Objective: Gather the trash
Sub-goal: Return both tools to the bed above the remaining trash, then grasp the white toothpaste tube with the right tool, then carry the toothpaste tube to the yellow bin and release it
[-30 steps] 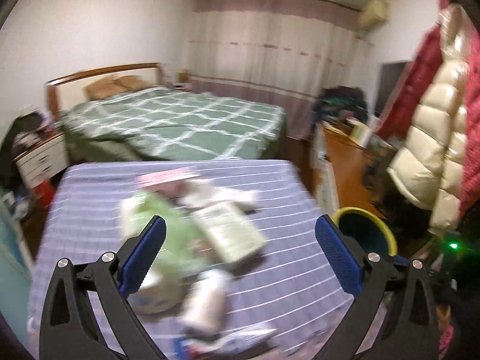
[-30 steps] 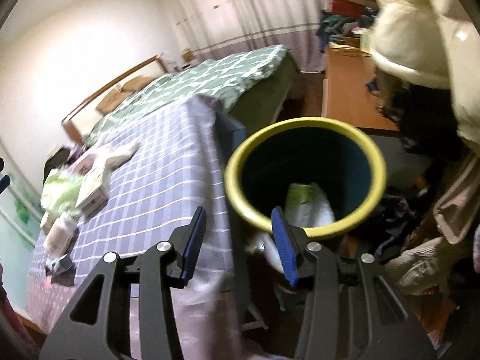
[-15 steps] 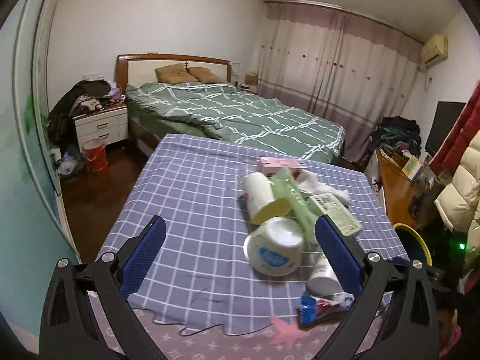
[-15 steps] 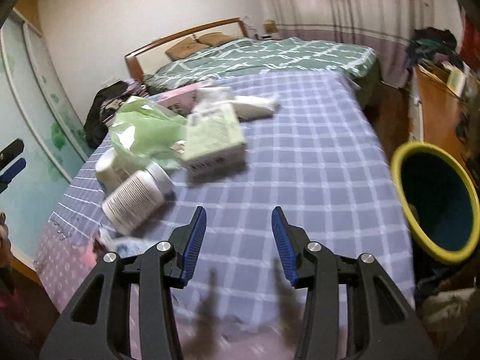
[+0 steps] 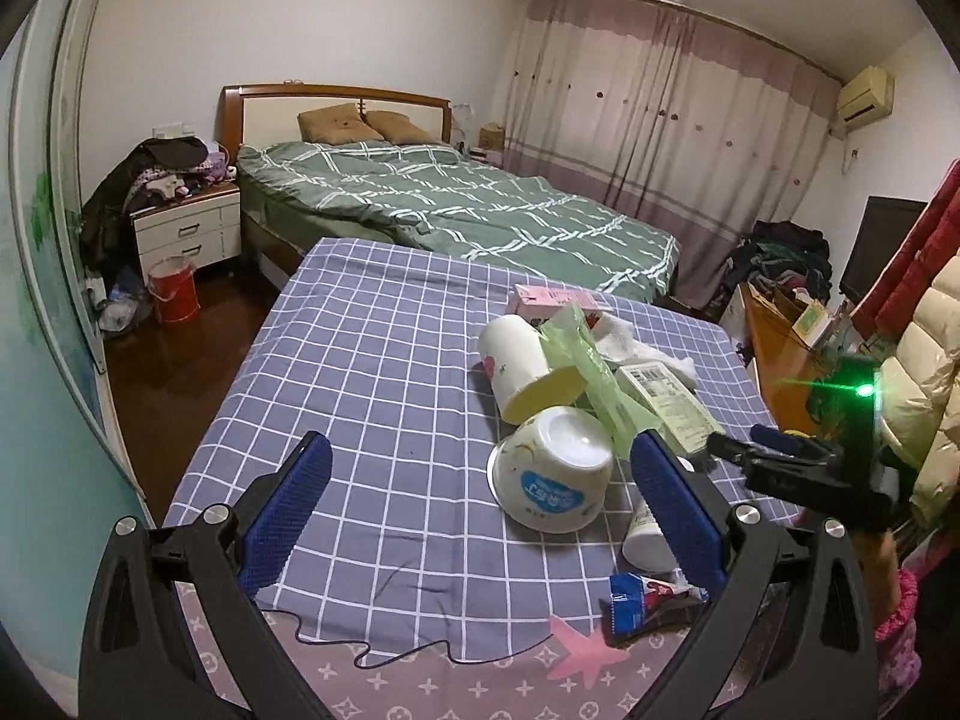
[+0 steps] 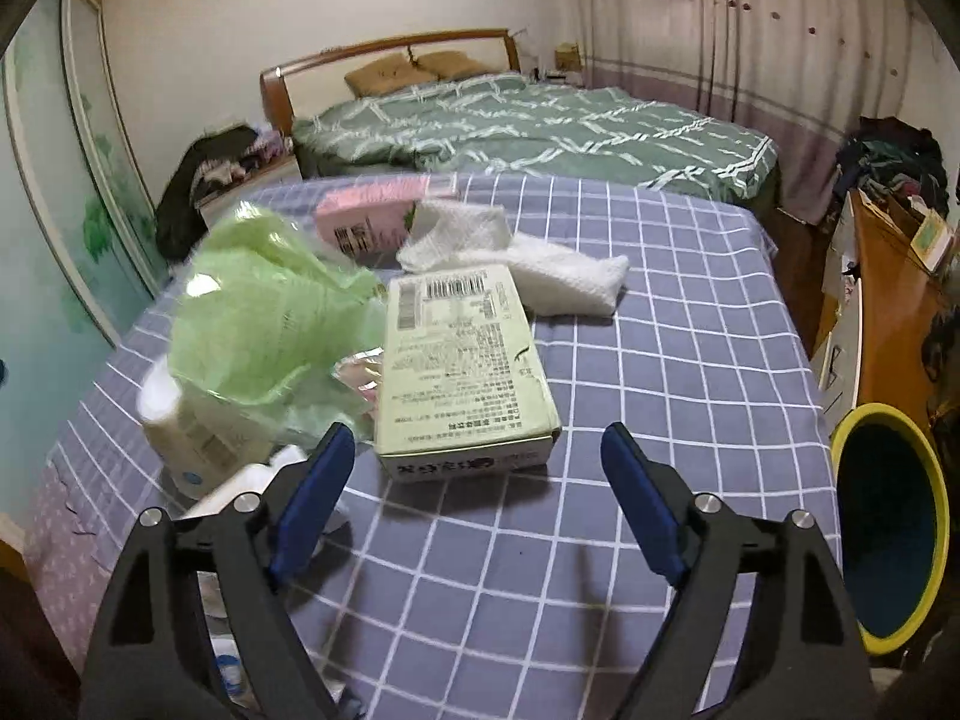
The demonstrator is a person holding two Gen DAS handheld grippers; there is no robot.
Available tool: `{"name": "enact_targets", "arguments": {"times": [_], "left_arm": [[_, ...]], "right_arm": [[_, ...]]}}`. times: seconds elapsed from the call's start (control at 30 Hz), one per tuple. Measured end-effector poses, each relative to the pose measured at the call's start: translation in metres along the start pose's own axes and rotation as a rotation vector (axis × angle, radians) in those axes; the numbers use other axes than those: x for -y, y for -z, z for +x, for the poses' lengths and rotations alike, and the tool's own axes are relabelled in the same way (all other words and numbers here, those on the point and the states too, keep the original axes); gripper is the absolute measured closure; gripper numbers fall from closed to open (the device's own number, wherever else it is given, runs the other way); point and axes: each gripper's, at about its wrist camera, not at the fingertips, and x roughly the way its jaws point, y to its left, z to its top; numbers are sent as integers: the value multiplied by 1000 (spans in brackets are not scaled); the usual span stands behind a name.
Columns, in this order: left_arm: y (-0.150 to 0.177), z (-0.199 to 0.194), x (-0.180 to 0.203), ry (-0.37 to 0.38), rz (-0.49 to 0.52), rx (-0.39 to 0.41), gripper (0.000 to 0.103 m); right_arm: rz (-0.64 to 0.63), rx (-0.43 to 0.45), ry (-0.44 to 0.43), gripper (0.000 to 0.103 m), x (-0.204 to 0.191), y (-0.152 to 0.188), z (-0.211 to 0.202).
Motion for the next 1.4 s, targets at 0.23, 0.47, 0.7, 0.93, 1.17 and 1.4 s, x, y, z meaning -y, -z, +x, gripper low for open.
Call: {"name": "enact_targets", "arguments": {"times": [0.23, 0.47, 0.7, 0.93, 1.17, 1.4], "left_arm": [[-1, 10, 0, 15, -10, -6, 5], [1, 9, 3, 31, 3, -3, 5], [1, 7, 5, 34, 2, -3, 5], [3, 10, 7, 43, 1, -12, 5], [3, 10, 8, 42, 0, -7, 5], [6, 16, 14, 46, 15, -21, 5]], "right_arm": [[-62, -84, -217, 23, -33, 31, -32], [-229, -179, -248, 24, -70, 62, -23], [-347, -234, -310, 46, -95, 78, -23], [-388, -230, -346, 51, -109, 84, -24], [-384, -219, -339, 76, -108, 82, -22], [-291, -204, -350, 78, -79, 87, -40]]}}
